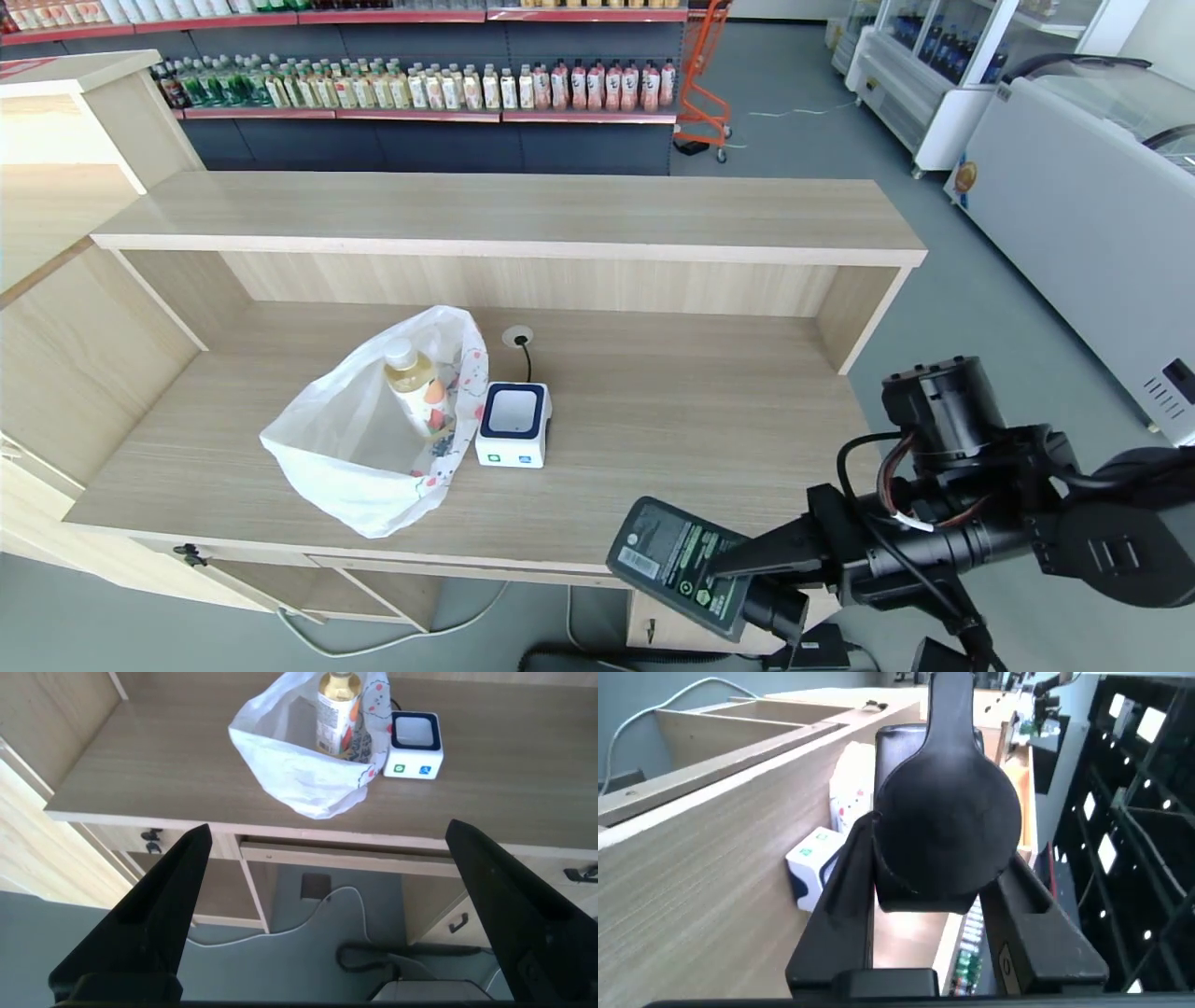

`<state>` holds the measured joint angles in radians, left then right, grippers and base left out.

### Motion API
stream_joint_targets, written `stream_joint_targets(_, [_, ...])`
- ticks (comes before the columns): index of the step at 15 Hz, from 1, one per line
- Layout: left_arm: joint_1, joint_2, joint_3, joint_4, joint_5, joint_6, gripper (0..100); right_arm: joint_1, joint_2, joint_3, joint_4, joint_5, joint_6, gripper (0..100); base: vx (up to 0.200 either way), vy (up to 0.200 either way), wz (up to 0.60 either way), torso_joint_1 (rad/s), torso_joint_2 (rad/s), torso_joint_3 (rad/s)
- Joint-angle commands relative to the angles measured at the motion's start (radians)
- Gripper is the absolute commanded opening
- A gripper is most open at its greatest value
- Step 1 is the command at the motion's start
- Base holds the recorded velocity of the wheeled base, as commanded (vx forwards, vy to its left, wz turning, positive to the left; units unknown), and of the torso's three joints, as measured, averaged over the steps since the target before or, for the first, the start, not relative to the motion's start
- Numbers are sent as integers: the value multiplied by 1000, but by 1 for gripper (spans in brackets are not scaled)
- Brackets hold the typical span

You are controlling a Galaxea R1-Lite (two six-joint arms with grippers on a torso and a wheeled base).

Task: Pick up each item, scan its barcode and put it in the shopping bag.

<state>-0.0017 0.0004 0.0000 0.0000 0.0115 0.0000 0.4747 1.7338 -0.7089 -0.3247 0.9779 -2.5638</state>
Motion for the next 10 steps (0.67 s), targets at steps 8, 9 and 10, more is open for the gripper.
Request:
stream_joint_targets(8, [0, 0, 0, 0, 1, 0, 100, -48, 27, 3, -33, 45, -99, 0, 0, 0, 0, 0, 0, 0])
stream_joint_targets(9, [0, 0, 0, 0, 1, 0, 100, -50, 26, 2, -54, 45, -98, 0, 0, 0, 0, 0, 0, 0])
stream_joint_targets(10, [0, 0, 0, 0, 1, 0, 100, -50, 26, 0, -74, 44, -98, 0, 0, 0, 0, 0, 0, 0])
